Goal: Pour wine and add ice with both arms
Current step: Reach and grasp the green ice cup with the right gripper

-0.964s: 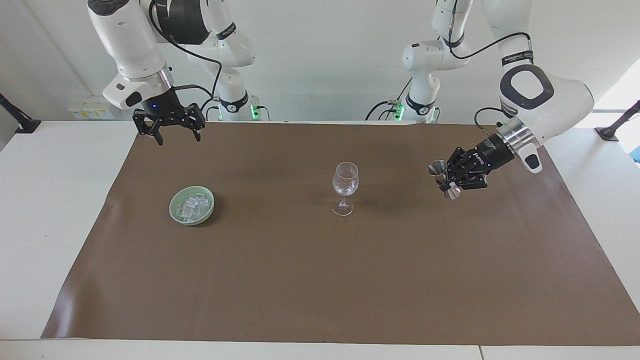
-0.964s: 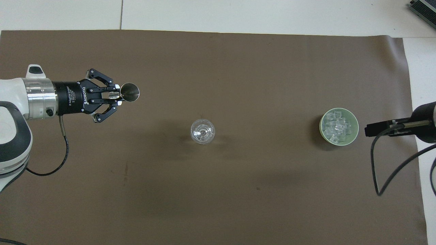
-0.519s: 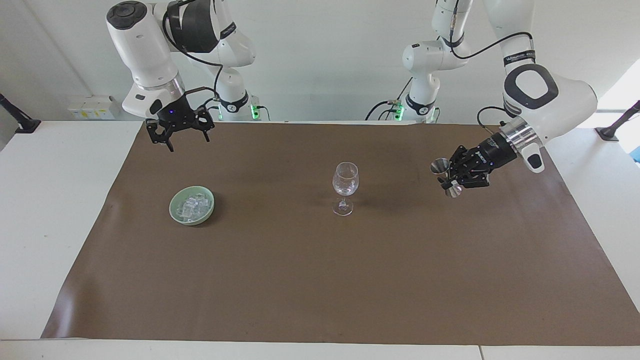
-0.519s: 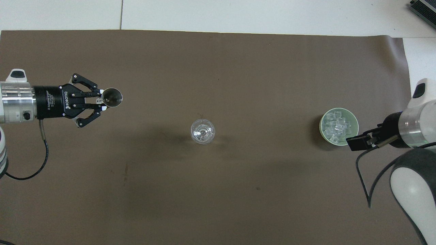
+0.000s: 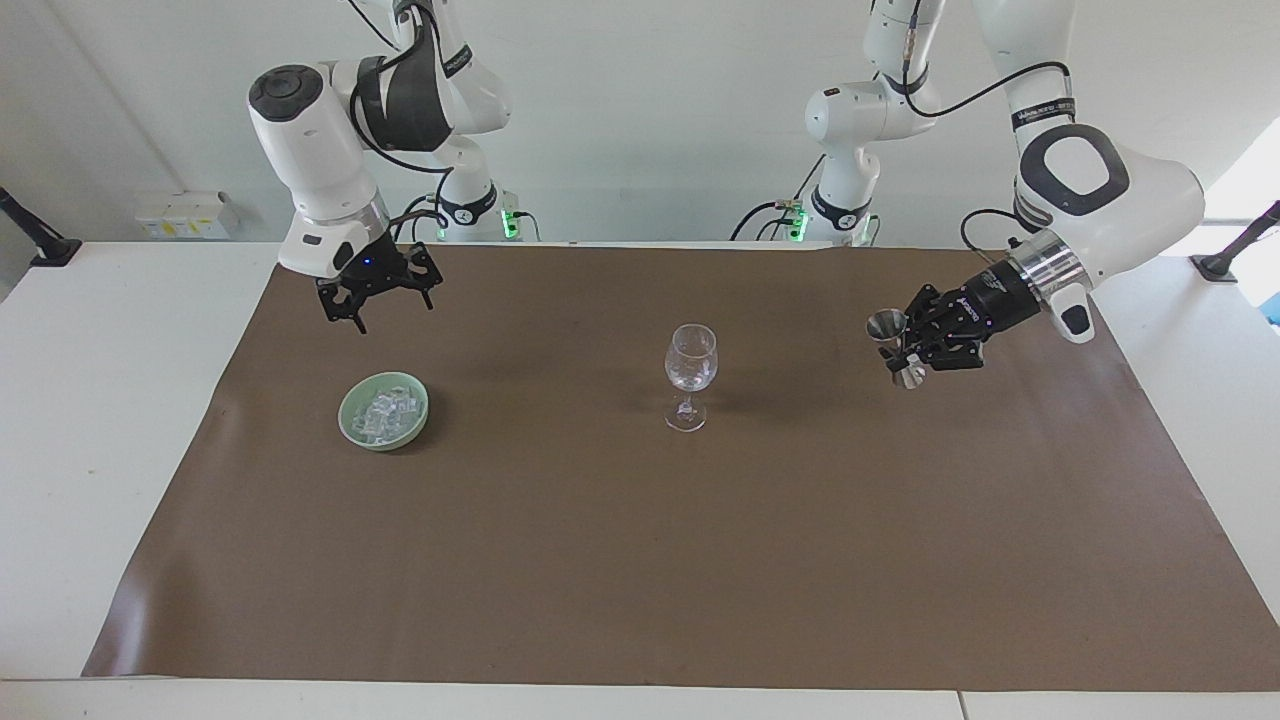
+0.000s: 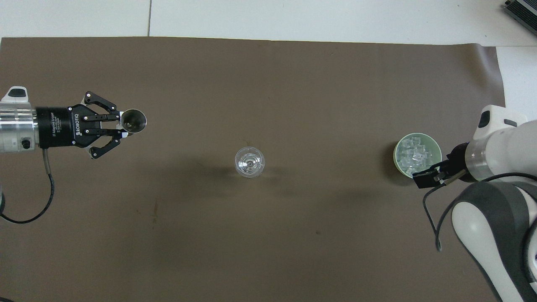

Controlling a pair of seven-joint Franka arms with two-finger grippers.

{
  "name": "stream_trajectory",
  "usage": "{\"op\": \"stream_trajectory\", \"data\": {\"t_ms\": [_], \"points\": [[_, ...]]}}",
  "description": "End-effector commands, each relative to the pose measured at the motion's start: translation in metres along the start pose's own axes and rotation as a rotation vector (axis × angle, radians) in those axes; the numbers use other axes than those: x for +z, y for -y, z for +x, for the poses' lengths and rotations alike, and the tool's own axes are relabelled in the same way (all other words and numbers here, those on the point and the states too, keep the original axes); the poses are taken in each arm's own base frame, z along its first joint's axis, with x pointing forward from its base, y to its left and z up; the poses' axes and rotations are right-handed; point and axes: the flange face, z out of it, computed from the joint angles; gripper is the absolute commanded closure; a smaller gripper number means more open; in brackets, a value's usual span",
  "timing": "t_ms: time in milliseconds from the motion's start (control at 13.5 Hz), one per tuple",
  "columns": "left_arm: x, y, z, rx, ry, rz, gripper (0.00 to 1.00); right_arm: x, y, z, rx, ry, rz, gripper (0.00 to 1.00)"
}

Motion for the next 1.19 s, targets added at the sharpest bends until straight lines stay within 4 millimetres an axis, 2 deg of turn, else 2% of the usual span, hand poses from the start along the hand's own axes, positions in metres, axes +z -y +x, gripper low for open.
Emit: {"op": "stream_trajectory", "data": {"t_ms": [0,297,445,667,741,816,964,1112], "points": [[-0.008,0.003,-0.002,0.004,0.026,-0.008,1.00,0.034,-0.004,0.002,-0.093,-0.026,0.004,0.00],[-0.005,0.004,0.004,-0.032,0.084,-0.016,1.00,0.056,-0.010,0.005,-0.110,-0.041,-0.009,0.00],[-0.004,0.004,0.005,0.004,0.124,-0.019,1.00,0.067,-0.014,0.009,-0.122,-0.038,-0.010,0.00],[0.003,0.006,0.011,0.089,0.161,0.000,1.00,0.089,-0.036,0.007,-0.160,-0.042,-0.018,0.00],[0.003,0.005,0.019,0.074,0.166,0.000,1.00,0.100,-0.043,0.004,-0.174,-0.026,-0.009,0.00],[0.005,0.004,0.037,0.036,0.196,0.009,1.00,0.109,-0.053,0.001,-0.186,-0.027,-0.012,0.00],[0.011,-0.001,0.098,-0.014,0.290,0.013,1.00,0.117,-0.057,-0.001,-0.190,-0.020,-0.008,0.00],[0.015,-0.016,0.115,0.001,0.341,0.044,1.00,0.127,-0.058,0.000,-0.180,-0.012,-0.003,0.00]]}}
